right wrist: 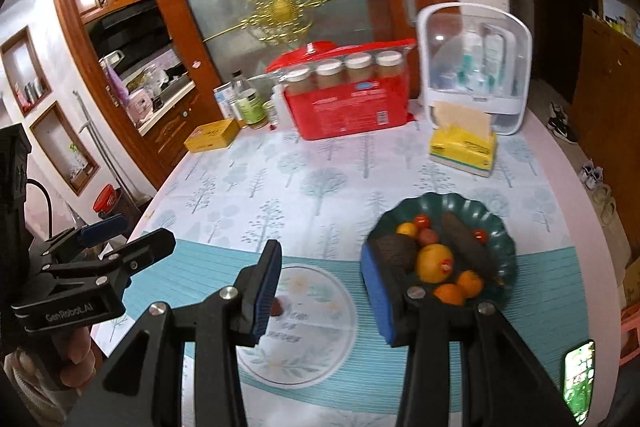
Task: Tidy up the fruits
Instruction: 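Move both open tools back toward the white plate, then grasp the last brown lychee on the white plate with the right tool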
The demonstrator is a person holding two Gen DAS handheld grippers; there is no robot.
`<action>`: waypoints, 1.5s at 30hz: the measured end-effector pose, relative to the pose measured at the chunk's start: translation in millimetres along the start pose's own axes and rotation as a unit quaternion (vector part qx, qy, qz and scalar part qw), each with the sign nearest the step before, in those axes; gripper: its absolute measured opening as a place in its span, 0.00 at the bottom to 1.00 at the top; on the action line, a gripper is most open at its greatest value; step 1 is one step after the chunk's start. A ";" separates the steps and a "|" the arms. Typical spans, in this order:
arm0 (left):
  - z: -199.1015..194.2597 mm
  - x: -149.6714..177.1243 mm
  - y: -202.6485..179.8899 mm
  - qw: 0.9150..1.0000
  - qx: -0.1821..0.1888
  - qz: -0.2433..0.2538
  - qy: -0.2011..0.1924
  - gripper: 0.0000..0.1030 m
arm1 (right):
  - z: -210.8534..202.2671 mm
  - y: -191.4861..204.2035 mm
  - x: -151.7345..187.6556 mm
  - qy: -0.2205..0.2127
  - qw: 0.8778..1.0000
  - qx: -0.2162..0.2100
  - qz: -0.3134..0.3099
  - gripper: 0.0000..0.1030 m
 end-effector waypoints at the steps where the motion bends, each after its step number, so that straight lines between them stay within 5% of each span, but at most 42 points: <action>1: 2.1 5.0 9.5 1.000 -0.001 -0.003 0.003 0.91 | 4.4 8.0 2.8 0.003 1.000 0.001 -0.003 0.41; 10: 53.3 56.1 63.4 0.998 -0.013 0.000 0.057 0.91 | 71.5 49.6 49.1 0.065 0.998 0.016 -0.014 0.41; 22: 131.2 101.6 78.0 0.992 0.010 0.003 0.127 0.91 | 163.4 54.7 104.4 0.166 0.985 0.036 -0.012 0.41; 34: 168.2 114.1 86.3 0.987 0.021 -0.007 0.161 0.91 | 213.8 56.6 118.4 0.193 0.979 0.053 -0.032 0.40; 38: 171.4 114.5 85.0 0.986 0.020 -0.003 0.166 0.91 | 221.3 54.9 122.4 0.200 0.977 0.054 -0.040 0.30; 45: 172.2 112.7 81.3 0.985 0.019 0.001 0.170 0.91 | 223.4 58.1 122.6 0.194 0.978 0.054 -0.060 0.29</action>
Point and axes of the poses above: each gripper's, at about its wrist camera, not at the fingertips, and z roughly the way its jaws point, y to its left, x to its underside, the point moved 5 cm from there along z, roughly the way its jaws point, and after that the axes turned 8 degrees about z, right-handed, at the moved point
